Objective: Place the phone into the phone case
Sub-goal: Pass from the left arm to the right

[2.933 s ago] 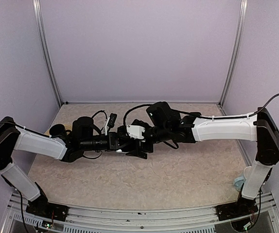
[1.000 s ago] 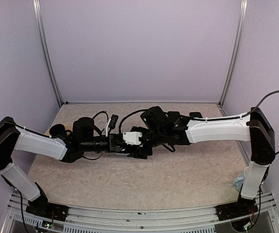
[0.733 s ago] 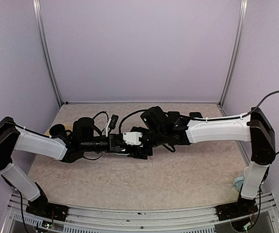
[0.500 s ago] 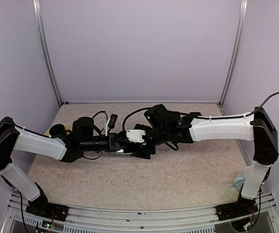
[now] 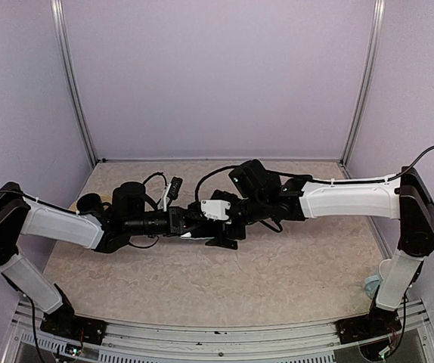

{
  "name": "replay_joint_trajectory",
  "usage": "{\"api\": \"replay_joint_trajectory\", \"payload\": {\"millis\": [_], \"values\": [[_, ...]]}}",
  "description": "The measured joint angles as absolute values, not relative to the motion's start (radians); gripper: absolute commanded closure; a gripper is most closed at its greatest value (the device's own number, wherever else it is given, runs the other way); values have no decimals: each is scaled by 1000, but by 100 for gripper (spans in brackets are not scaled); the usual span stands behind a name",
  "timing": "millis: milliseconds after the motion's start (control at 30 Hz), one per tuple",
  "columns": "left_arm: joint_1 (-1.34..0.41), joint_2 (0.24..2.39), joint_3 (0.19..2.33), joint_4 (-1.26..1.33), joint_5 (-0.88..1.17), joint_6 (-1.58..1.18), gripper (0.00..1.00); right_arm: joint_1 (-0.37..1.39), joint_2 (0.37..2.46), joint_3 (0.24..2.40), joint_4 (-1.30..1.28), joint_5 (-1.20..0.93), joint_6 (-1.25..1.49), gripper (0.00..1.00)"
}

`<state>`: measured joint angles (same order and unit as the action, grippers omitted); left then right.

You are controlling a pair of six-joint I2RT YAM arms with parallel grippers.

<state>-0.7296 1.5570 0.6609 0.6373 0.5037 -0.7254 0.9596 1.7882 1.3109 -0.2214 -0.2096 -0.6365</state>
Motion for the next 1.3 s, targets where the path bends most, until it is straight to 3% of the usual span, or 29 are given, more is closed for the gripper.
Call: {"api": "replay_joint_trajectory", "payload": {"millis": [767,1167,1300], "values": [[-730,1557,661,643,504,-730,100,963,1797,1329,-208,-219,-627,8],[-726,1557,661,638,513,-725,100,979,1818,1329,-194,-172,-647,29],[-725,1557,661,638,515,-724,100,980,1818,1329,-194,-171,-650,32]]}}
